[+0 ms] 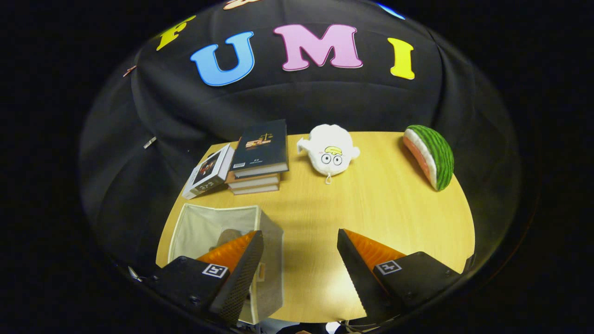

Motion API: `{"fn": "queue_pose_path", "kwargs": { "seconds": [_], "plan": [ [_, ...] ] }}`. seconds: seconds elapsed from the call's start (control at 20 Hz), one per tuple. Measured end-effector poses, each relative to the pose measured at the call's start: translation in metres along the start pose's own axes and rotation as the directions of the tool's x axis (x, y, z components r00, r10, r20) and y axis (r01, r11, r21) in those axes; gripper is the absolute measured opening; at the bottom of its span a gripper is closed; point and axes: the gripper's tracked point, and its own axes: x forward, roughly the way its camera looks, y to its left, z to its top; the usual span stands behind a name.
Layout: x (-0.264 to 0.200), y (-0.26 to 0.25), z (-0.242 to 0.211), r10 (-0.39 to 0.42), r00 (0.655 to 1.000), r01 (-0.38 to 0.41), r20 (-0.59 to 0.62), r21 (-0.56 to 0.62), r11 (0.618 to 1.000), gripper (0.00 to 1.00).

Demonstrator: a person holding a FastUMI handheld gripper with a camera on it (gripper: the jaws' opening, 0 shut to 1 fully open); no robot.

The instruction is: Open the storage box then place both shoes into the box .Put the left shoe in first, then the right shoe, with the right side of both shoes facing outward in a uniform manner.

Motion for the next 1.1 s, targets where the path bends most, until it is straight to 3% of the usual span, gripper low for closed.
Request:
{"fn": "queue_pose_path", "kwargs": {
  "seconds": [0.45,1.1],
  "plan": [
    [-0.038,-0.096,0.068,-0.068,0.961,0.096,0.267,-0.093,0.991,0.99],
    [-0.106,-0.168,0.146,-0.084,0.847,0.156,0.525,-0.095,0.983,0.98]
  ]
}}
